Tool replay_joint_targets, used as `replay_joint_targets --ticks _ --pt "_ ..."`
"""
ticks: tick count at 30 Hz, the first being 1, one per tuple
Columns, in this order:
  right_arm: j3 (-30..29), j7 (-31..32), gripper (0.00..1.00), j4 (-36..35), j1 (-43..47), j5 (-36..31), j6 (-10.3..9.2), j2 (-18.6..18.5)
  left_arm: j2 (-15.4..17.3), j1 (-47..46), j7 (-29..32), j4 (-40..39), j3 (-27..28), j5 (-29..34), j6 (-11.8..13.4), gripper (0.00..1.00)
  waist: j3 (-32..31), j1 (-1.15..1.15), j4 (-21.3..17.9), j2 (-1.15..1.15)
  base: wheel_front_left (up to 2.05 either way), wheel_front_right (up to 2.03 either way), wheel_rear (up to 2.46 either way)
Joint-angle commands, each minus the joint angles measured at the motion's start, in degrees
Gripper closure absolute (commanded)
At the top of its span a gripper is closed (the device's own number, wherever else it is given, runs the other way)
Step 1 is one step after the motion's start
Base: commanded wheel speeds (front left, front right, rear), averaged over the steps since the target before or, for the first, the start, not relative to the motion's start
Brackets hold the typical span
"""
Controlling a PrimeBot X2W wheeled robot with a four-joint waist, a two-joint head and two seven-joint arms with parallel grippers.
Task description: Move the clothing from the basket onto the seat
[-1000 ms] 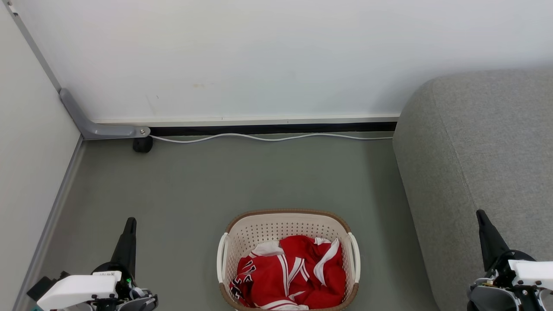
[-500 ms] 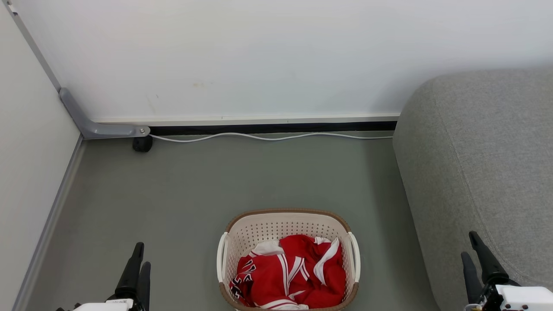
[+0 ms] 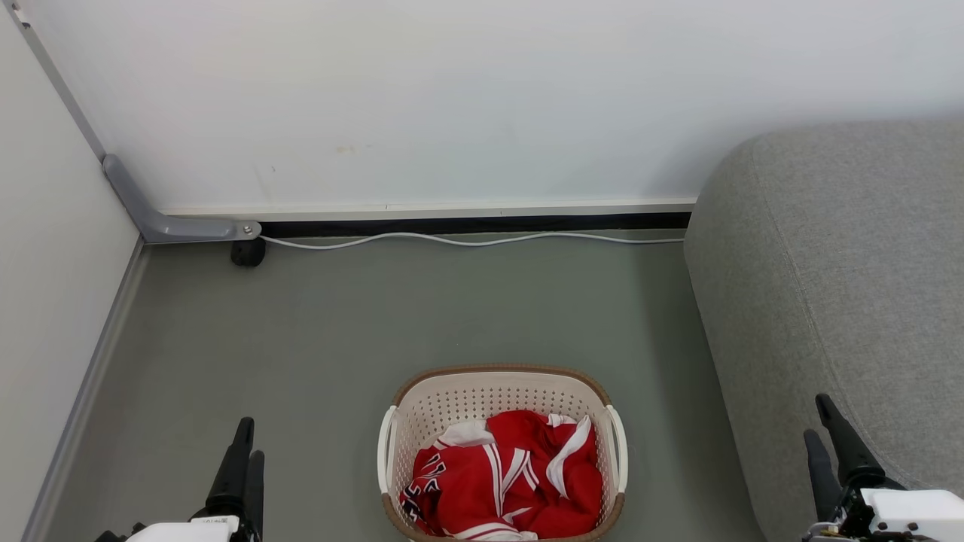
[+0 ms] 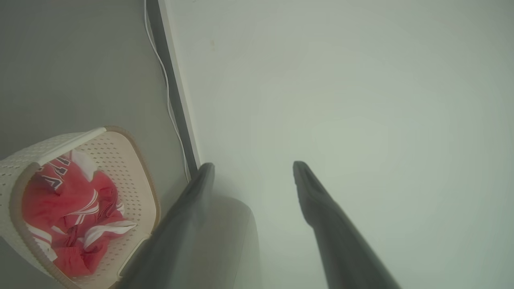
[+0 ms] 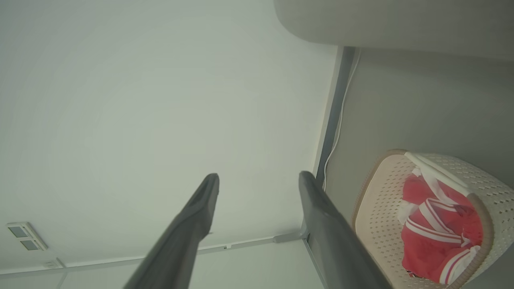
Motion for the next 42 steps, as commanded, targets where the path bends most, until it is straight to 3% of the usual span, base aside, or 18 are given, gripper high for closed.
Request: replay_joint_targets --ticks 1,9,20,42 --pt "0.59 -0.65 0.00 -2.00 -2.56 -0.88 0.11 -1.27 0.73 -3.04 -0.48 -1.67 -0.08 0.92 -0.07 0.00 0.01 -0.02 -0.02 0.00 0.00 0.00 0.00" --pt "3.05 -2.68 0.00 -2.12 -3.60 -2.47 0.13 -2.81 1.32 -4.04 -1.89 -1.28 -1.34 3.38 -0.10 0.00 0.08 -0.02 -0.11 0.00 0.00 0.00 0.00" --pt "7.34 -5.29 0.00 -1.19 -6.00 -6.90 0.17 -5.40 1.58 -5.75 -3.75 -0.52 -2.51 11.31 -0.15 0.00 0.30 -0.02 -0.24 0.00 0.00 0.00 0.00" --pt "14.53 -8.99 0.00 1.29 -11.59 -24.62 0.25 -8.44 3.28 -10.11 -7.47 2.37 -7.11 31.85 -0.24 0.00 0.75 -0.02 -0.43 0.00 0.00 0.00 0.00"
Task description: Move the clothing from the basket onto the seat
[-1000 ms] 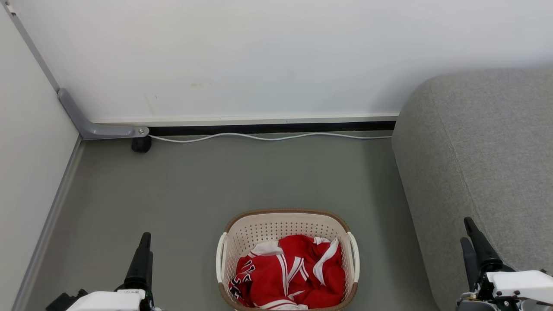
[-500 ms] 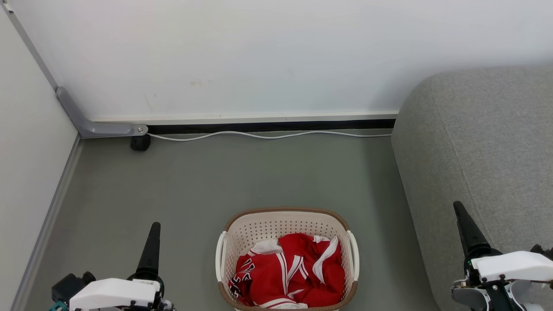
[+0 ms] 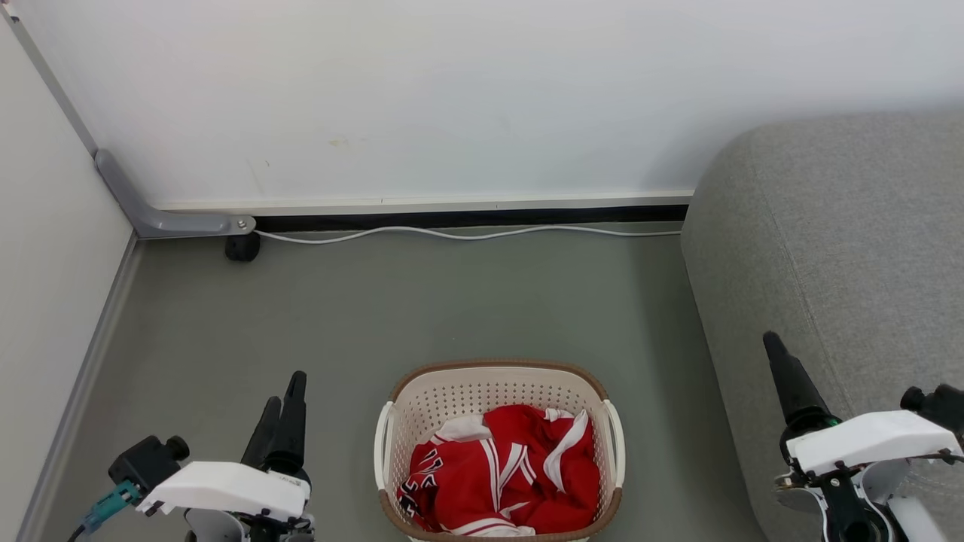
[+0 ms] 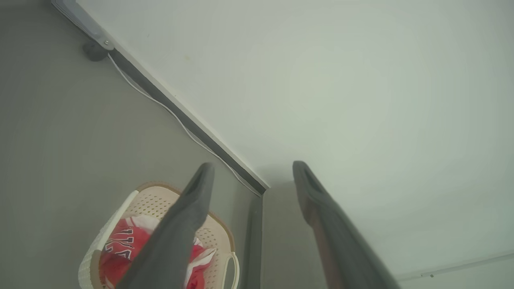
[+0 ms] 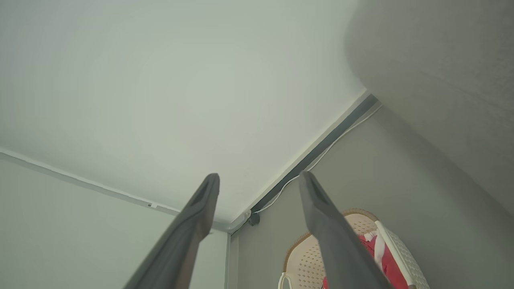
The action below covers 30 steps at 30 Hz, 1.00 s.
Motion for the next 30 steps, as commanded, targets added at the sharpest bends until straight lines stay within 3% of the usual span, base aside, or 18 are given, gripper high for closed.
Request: replay_joint_targets --ticks 1,13,30 --pt "0.97 -0.85 0.00 -1.04 -3.20 -1.47 0.25 -1.41 1.04 -3.49 -0.56 -1.05 0.30 1.66 -0.23 0.00 0.02 -0.01 -0.04 0.00 0.00 0.00 0.00" --pt "5.95 -2.86 0.00 -0.04 -6.67 -9.88 0.29 -4.13 2.49 -6.25 -2.58 -0.02 -2.63 14.77 -0.28 0.00 0.65 -0.01 -0.13 0.00 0.00 0.00 0.00" --pt "7.55 -5.55 0.00 3.03 -8.65 -20.88 0.35 -4.58 1.96 -8.33 -5.28 2.85 -1.12 28.95 1.43 0.00 0.46 -0.01 -0.42 0.00 0.00 0.00 0.00"
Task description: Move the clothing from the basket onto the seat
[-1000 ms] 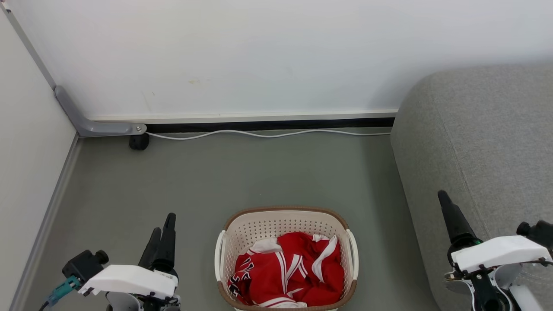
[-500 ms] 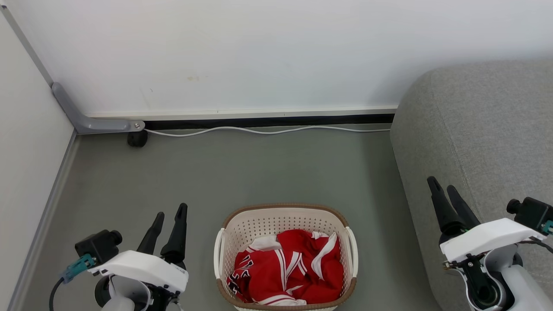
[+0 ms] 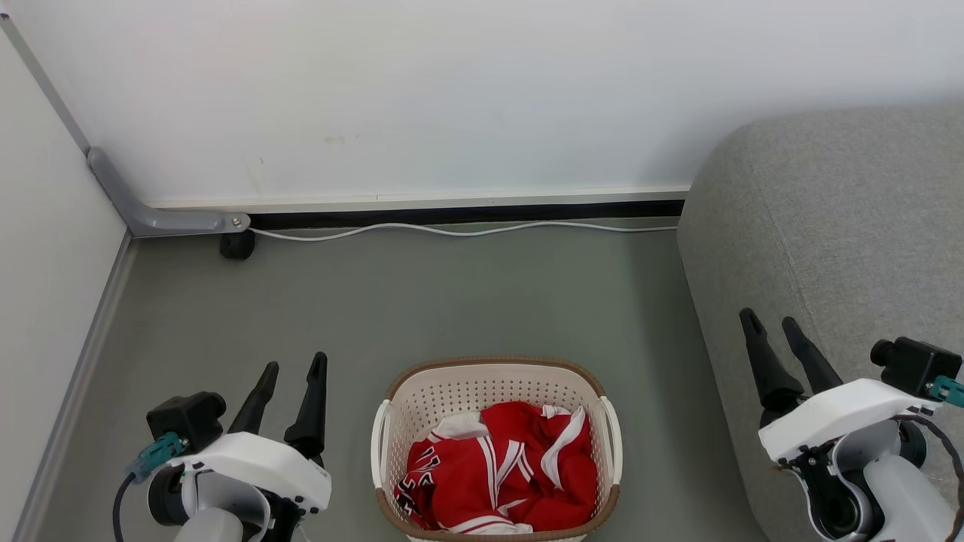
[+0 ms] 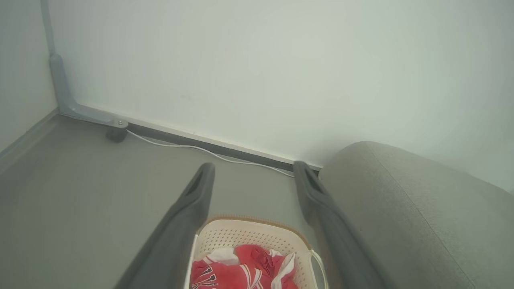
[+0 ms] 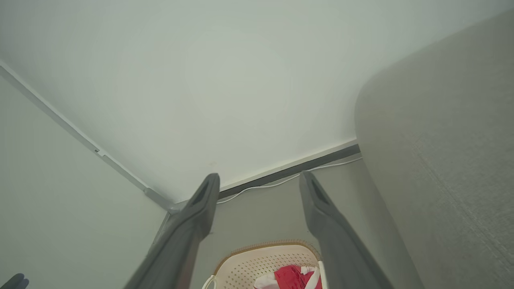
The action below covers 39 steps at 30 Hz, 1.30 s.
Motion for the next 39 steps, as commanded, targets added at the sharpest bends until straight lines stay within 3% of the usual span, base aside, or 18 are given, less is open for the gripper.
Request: replay_joint_targets --ticks 1,39 --pt "1.01 -1.12 0.00 -0.80 -3.02 -1.81 0.34 -1.12 0.77 -3.47 -1.02 -0.68 1.52 2.03 0.56 0.00 -0.05 0.00 -0.02 0.00 0.00 0.00 0.00" --pt "1.66 -7.34 0.00 5.72 -7.80 -24.04 0.47 -3.04 -0.59 -6.31 -7.27 4.59 8.20 27.11 3.99 0.00 0.21 0.00 -0.86 0.00 0.00 0.00 0.00"
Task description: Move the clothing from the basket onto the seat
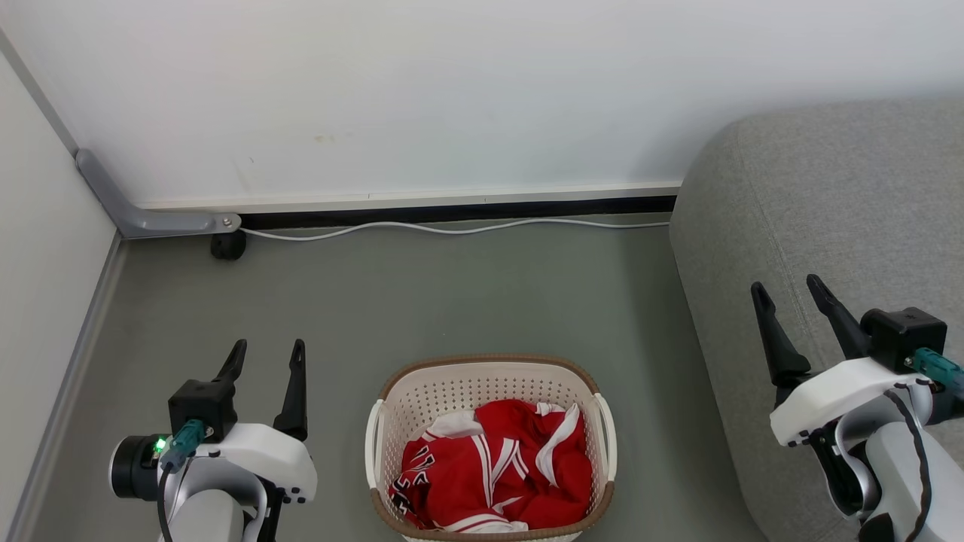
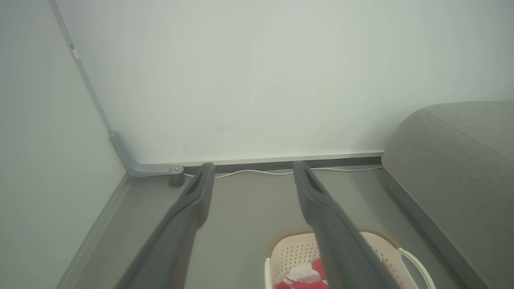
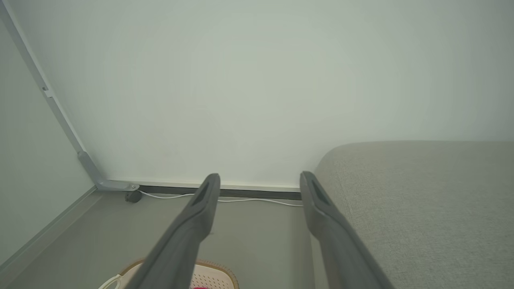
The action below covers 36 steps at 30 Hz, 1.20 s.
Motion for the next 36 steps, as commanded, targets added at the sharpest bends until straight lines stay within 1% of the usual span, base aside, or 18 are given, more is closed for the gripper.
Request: replay_joint_targets --ticks 1,7,20,23,27,36 --pt "0.41 -0.80 0.00 -0.84 -1.81 -0.86 0.42 -0.59 0.84 -2.83 -0.77 -1.04 2.19 0.68 0.62 0.00 0.04 0.00 0.03 0.00 0.00 0.00 0.00" --pt "-0.53 -0.80 0.00 -0.57 -1.53 -1.08 0.42 -0.10 0.49 -2.71 -0.77 -0.99 3.20 0.33 0.72 0.00 0.16 0.00 0.10 0.00 0.00 0.00 0.00" --pt "-0.69 -0.80 0.00 -2.16 -1.89 -0.89 0.42 -0.39 0.21 -2.16 -0.77 -1.29 3.00 0.73 0.40 0.00 1.29 0.00 -0.14 0.00 0.00 0.00 0.00" --pt "-0.71 -0.80 0.00 -3.23 -2.59 -0.88 0.42 -0.42 0.19 -2.43 -0.77 -1.54 2.46 0.34 0.50 0.00 2.78 0.00 -0.36 0.00 0.00 0.00 0.00" --pt "-0.93 -0.80 0.00 -4.96 -3.78 -0.99 0.42 -0.39 0.17 -3.21 -0.77 -1.95 0.97 -1.11 1.24 0.00 5.62 0.00 -0.79 0.00 0.00 0.00 0.00" --pt "-2.28 -0.80 0.00 -9.90 -7.22 -0.64 0.42 -1.42 0.17 -7.14 -0.77 -2.97 -4.23 -3.91 3.43 0.00 14.76 0.00 -1.78 0.00 0.00 0.00 0.00"
